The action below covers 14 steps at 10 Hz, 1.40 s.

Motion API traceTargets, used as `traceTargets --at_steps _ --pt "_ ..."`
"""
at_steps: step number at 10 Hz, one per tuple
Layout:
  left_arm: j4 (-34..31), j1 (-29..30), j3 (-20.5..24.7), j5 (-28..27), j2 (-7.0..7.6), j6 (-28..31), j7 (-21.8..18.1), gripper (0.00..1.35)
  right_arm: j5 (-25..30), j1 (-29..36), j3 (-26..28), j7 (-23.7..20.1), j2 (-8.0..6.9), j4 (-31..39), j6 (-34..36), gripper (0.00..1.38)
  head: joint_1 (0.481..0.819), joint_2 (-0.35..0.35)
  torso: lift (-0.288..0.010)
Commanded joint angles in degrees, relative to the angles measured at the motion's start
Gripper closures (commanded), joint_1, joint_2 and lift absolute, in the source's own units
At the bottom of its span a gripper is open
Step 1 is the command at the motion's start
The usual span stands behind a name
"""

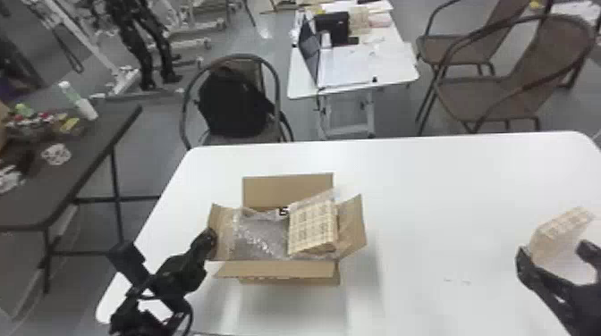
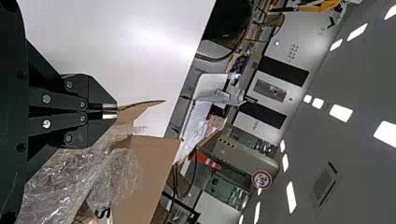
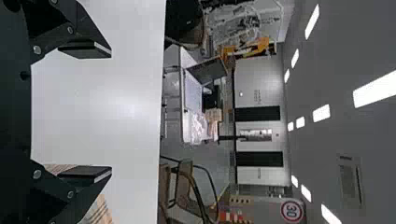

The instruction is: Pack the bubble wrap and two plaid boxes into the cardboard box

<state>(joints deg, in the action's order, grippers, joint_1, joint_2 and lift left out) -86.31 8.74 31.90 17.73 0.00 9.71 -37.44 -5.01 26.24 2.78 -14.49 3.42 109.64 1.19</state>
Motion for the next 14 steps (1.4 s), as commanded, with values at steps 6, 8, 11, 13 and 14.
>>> traceTargets --at_steps 6,8,11,13,14 --pt "0.0 0.6 -0.1 0.1 -0.15 0.2 0.0 1.2 -2.5 -7.8 5.2 5.0 -0.87 -21.0 -9.6 0.39 0.695 0.131 -0.05" --pt "0.0 0.4 -0.5 0.0 -0.15 0.5 0.0 1.2 -1.6 -10.2 2.1 13.3 -1.23 -23.9 -10.7 0.39 0.695 0.12 -0.05" --pt "0.0 0.4 -0.7 0.0 -0.15 0.5 0.0 1.2 -3.4 -13.3 -3.2 19.9 -1.31 -26.8 -9.3 0.39 0.695 0.126 -0.05" --pt "0.0 0.8 -0.8 0.5 -0.15 0.6 0.0 1.2 -4.5 -19.7 -4.6 20.5 -1.14 -33.8 -9.9 0.39 0.695 0.143 -0.05" --pt "0.0 0.8 -1.1 0.6 -0.15 0.6 0.0 1.2 -4.3 -23.1 -5.9 22.5 -1.14 -37.7 -10.4 0.39 0.695 0.148 -0.05"
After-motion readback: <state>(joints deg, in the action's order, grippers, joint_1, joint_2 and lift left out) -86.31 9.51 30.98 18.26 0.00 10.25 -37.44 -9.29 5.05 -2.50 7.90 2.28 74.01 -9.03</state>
